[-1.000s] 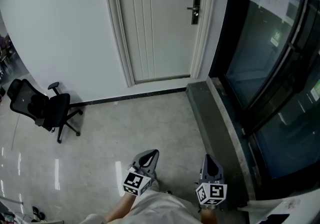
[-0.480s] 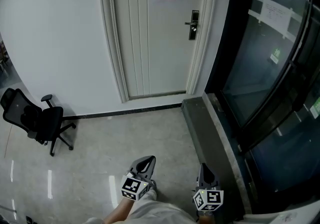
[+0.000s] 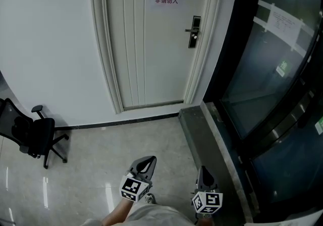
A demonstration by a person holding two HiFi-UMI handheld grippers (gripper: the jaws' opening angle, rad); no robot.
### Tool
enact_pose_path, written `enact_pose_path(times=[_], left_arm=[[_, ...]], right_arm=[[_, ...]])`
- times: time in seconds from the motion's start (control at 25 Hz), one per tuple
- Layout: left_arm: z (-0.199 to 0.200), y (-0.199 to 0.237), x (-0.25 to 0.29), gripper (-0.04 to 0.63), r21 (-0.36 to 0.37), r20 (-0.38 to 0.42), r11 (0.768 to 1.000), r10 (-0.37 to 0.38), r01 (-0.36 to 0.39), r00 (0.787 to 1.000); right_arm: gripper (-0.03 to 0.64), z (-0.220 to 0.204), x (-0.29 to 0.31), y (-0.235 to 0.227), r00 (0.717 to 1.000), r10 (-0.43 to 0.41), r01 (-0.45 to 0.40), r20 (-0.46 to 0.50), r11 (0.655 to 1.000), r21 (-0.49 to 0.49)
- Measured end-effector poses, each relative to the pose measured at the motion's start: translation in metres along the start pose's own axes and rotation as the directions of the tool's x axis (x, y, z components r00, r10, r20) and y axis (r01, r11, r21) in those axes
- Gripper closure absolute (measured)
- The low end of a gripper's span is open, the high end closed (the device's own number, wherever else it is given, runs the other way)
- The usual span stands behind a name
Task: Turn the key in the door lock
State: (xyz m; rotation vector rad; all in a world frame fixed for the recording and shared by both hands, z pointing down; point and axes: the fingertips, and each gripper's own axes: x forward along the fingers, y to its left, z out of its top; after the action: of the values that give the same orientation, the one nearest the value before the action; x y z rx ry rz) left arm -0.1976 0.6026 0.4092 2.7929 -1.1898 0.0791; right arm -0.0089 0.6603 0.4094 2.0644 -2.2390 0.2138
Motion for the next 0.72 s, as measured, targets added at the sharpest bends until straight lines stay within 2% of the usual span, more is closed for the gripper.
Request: enact_pose_path(times=[0.12, 0.4, 0.72], left_arm=[[0.007, 0.018, 0.017, 0.590, 0.014, 0.016, 1.000, -0.024, 0.024, 1.000], [-0.003, 0.046, 0.045, 0.589, -0.002, -0.009, 0.999, -0.049, 0.049, 0.999], [-0.004, 0.064, 0.093, 0.589, -0.003, -0.029, 0.999, -0.048, 0.048, 0.998]], right_arm=[[0.614, 0.003, 0.026, 0.004, 1.000, -0.008, 0.008, 0.002, 1.000, 0.002], [0.615, -0.002, 0.069, 0.013, 1.000, -0.001, 0.001, -0.013, 1.000, 0.008], [0.615, -0.005, 0.117, -0.018, 0.999, -0.005, 0.006, -0.041, 1.000, 0.021]])
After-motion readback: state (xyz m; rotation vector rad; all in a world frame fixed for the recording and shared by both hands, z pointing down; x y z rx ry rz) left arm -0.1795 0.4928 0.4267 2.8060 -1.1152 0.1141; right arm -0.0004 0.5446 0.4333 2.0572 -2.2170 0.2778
